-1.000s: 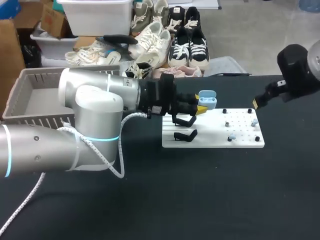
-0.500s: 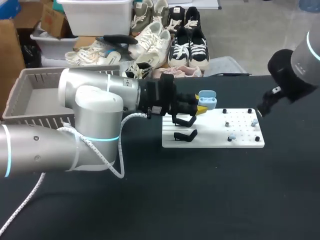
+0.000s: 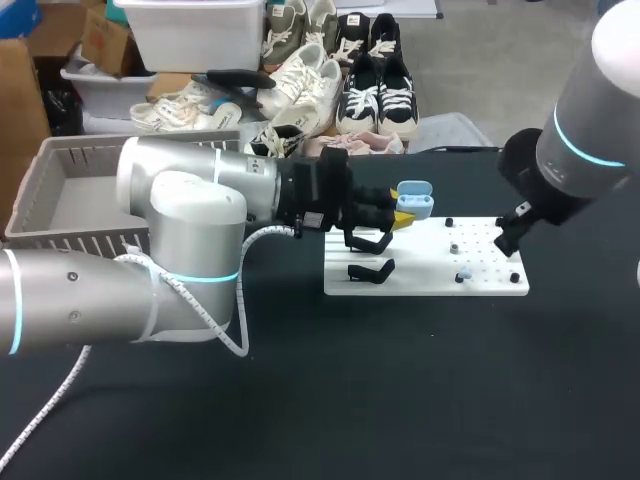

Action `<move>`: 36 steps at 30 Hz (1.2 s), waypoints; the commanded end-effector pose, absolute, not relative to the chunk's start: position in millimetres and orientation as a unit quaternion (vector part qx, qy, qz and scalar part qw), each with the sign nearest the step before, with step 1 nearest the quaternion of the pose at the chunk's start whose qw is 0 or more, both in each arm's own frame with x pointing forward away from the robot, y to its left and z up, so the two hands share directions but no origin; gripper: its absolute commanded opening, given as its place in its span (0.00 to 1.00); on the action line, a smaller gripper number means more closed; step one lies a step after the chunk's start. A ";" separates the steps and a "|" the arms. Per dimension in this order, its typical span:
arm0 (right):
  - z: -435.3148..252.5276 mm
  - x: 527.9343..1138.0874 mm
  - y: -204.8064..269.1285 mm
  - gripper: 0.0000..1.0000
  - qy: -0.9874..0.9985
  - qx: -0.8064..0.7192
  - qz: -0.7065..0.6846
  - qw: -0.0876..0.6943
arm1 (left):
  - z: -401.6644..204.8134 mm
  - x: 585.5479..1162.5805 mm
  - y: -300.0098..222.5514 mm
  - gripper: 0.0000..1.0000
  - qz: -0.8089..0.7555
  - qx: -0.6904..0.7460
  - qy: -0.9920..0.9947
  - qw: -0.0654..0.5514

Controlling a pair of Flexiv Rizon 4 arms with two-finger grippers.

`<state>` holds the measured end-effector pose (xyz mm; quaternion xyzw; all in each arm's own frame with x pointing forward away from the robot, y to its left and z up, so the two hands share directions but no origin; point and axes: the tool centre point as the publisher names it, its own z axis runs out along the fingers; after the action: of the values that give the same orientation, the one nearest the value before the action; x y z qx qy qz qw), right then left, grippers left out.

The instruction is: Pick up each earbud case from the left stands, insert the matching earbuds, close the lid, and place the case in the box.

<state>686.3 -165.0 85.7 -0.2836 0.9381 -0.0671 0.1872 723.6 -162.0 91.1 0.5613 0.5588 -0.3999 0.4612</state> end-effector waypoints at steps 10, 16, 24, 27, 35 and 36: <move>53.7 701.8 -157.4 1.00 0.949 -0.263 -0.053 0.163 | 90.5 721.9 -162.0 0.00 -0.398 0.560 0.559 0.464; 48.4 702.5 -158.0 0.98 0.954 -0.248 -0.049 0.160 | 90.5 721.9 -162.0 0.00 -0.398 0.560 0.559 0.464; 40.8 706.5 -157.9 0.91 0.957 -0.242 -0.052 0.152 | 90.5 721.9 -162.0 0.00 -0.398 0.560 0.559 0.464; 39.0 709.6 -158.5 0.87 0.957 -0.244 -0.054 0.149 | 90.5 721.9 -162.0 0.00 -0.398 0.560 0.559 0.464; 33.5 714.8 -158.5 0.81 0.960 -0.236 -0.059 0.139 | 90.5 721.9 -162.0 0.00 -0.398 0.560 0.559 0.464; 32.9 715.2 -158.8 0.76 0.961 -0.233 -0.059 0.139 | 90.5 721.9 -162.0 0.00 -0.398 0.560 0.559 0.464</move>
<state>710.8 -161.3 34.7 -0.2361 0.9597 -0.0566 0.1415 723.5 -162.0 91.1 0.5612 0.5589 -0.3999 0.4613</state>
